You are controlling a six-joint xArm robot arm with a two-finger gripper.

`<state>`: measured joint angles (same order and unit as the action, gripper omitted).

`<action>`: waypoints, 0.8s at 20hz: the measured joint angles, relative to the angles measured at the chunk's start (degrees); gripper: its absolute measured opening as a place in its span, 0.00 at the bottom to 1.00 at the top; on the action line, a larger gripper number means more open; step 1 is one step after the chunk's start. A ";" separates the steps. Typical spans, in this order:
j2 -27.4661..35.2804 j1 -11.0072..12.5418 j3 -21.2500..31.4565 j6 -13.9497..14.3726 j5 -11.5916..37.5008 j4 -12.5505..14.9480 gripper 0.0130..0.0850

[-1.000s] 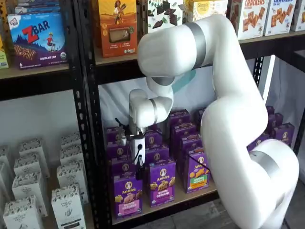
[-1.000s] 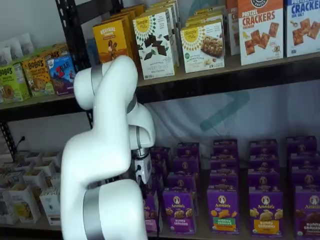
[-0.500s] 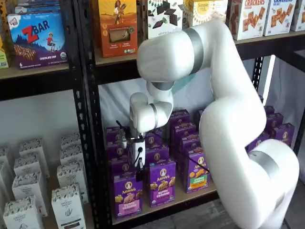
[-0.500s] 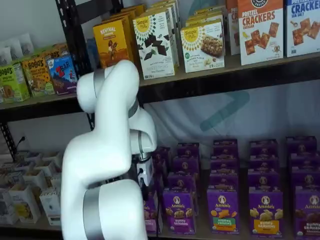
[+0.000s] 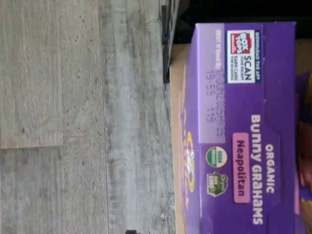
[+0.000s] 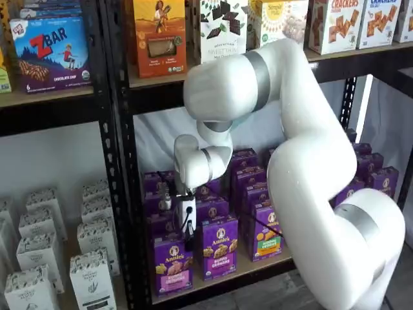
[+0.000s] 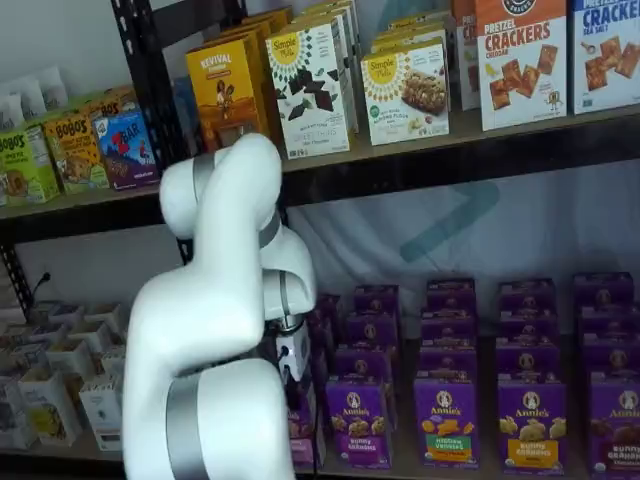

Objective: Pick up the purple box with a pink patch in the middle, on the bottom shelf, the first box from the left

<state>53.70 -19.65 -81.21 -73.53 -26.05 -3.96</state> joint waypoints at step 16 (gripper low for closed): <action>3.74 0.02 -3.46 1.22 -0.76 1.38 1.00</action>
<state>57.44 -19.63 -84.68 -72.31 -26.81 -2.58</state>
